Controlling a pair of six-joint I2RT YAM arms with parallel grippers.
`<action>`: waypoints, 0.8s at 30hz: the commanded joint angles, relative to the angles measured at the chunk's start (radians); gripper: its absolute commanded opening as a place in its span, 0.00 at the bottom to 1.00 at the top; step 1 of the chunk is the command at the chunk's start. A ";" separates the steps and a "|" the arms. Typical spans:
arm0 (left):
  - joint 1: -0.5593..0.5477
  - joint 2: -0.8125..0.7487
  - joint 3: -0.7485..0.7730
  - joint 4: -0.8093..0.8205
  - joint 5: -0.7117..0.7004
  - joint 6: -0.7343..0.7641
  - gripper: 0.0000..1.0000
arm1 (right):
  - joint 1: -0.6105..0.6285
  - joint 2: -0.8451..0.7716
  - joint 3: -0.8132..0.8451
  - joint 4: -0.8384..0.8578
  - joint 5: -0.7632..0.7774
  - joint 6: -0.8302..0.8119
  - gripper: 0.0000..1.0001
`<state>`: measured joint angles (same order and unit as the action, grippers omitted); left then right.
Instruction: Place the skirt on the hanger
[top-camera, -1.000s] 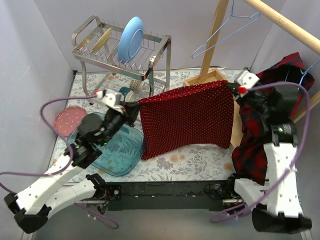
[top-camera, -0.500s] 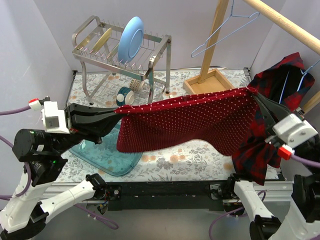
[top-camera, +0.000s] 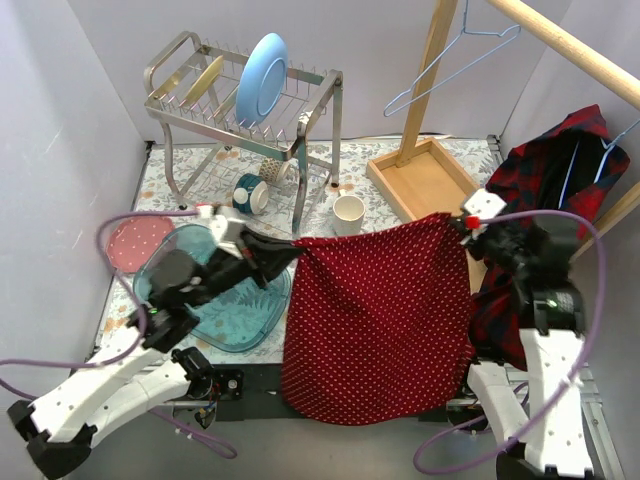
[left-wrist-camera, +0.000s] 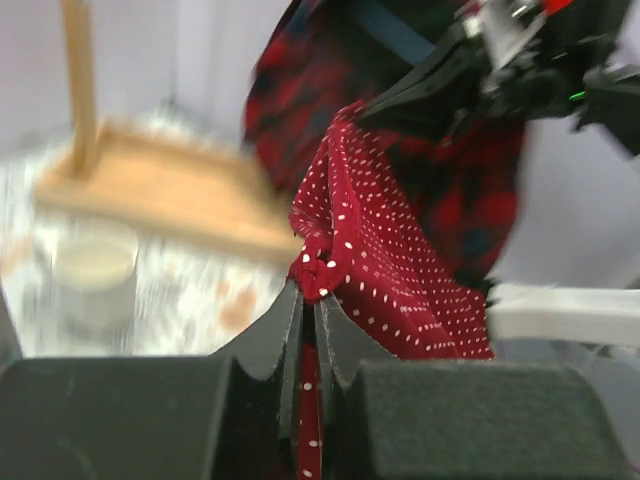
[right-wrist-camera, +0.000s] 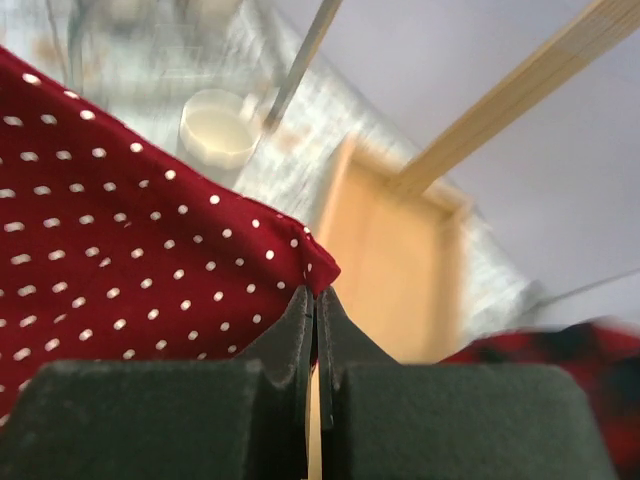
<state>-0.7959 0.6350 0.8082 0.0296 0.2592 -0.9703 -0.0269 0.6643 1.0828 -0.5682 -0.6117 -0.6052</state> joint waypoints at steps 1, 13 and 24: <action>0.000 0.064 -0.237 0.117 -0.298 -0.097 0.00 | -0.007 0.029 -0.263 0.238 -0.014 -0.034 0.01; 0.090 0.577 -0.205 0.289 -0.537 -0.028 0.00 | -0.007 0.546 -0.242 0.514 -0.085 0.030 0.01; 0.141 0.632 -0.078 0.302 -0.548 0.048 0.00 | -0.008 0.531 -0.210 0.554 -0.086 0.056 0.01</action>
<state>-0.6685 1.2861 0.6693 0.2935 -0.2623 -0.9653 -0.0315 1.2495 0.8371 -0.0849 -0.6765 -0.5652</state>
